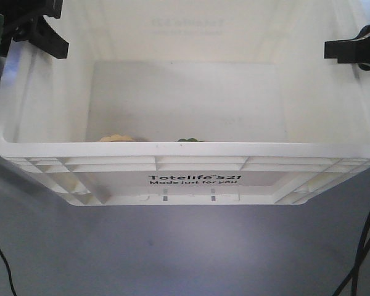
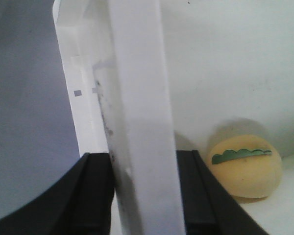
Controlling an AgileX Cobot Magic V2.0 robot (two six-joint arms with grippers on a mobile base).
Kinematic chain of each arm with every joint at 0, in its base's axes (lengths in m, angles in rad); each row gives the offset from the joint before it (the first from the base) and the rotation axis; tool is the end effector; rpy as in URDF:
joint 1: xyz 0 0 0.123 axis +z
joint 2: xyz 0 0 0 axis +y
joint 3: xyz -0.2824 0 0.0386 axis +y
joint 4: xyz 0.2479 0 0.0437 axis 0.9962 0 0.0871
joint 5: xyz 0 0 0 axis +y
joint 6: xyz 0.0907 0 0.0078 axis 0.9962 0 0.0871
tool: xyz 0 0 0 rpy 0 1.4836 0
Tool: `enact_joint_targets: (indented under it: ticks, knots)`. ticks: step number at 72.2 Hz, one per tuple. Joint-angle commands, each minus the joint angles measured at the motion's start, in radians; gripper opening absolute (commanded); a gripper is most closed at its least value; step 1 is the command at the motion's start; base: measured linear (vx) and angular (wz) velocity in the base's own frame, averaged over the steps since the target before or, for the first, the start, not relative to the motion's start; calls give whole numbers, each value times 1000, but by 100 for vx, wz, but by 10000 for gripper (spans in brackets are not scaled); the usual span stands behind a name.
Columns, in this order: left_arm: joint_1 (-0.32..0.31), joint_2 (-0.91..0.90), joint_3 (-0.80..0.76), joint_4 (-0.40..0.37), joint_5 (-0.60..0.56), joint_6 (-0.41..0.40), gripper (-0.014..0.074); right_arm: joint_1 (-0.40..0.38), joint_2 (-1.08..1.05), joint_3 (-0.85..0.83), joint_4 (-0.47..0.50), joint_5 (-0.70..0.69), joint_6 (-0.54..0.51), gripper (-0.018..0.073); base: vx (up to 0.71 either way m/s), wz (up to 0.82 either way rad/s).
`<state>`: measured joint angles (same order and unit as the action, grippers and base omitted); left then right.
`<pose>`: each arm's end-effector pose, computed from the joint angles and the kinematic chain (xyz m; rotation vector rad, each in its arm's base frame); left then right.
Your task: Place moving items into box and shelve
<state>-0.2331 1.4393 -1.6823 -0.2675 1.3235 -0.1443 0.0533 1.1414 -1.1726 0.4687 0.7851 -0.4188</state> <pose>0.2670 -0.0874 0.4367 0.1297 2.5805 -0.4999 0.2327 0.0416 0.3977 -0.3220 2.1400 0.3414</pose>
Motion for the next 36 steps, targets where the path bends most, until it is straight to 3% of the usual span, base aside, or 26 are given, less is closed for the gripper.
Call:
enact_joint_targets:
  ticks: [1, 36]
  knots:
    - [-9, -50, -48, -103, -74, 13, 1, 6, -30, -44, 87, -87, -41, -8, 40, -66]
    - [-9, -51, -48, -102, -73, 13, 1, 6, -30, -44, 88, -79, -41, -8, 42, -54]
